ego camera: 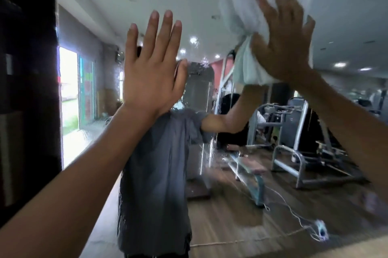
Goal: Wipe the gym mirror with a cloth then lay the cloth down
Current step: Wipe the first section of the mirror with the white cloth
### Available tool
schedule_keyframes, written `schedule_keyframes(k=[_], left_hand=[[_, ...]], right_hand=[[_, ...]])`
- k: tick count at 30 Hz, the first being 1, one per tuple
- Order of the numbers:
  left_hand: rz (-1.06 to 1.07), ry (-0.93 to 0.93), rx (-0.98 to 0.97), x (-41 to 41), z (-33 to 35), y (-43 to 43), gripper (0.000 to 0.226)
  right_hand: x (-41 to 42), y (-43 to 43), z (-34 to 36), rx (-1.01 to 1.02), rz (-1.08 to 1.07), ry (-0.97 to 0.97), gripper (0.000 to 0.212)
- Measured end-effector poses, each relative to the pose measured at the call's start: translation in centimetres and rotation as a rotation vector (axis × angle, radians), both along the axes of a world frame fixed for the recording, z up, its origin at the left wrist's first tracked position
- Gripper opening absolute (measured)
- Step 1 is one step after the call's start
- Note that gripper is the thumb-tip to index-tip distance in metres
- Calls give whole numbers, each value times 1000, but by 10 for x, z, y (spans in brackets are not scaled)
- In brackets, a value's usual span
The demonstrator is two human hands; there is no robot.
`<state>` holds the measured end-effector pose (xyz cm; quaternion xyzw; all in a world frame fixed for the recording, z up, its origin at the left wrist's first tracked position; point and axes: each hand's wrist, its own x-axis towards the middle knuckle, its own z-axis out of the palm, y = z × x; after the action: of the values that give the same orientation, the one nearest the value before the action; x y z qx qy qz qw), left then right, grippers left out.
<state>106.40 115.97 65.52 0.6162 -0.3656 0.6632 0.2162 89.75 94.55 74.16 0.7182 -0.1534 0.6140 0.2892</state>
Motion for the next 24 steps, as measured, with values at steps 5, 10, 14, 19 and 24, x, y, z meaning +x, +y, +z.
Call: schedule_keyframes(k=[5,10,14,19,24], left_hand=[[-20,-33,-36,2,0,-1,61],[-21,-46,-54,3,-1,-3,60],[-50,-12,-39,1,-1,-2,61],[-47,-17,-56,2,-2,-2,60],[-29,-38,-66,3,0,-3,59]], right_hand=[[33,45,21,238,53,-255,67],[28,41,-50,-60,-1,38,71],[7,10,-62,-164,10,142,67],[28,47,-14,295,66,-185,69],[47,74,-47,103,51,-62,72]])
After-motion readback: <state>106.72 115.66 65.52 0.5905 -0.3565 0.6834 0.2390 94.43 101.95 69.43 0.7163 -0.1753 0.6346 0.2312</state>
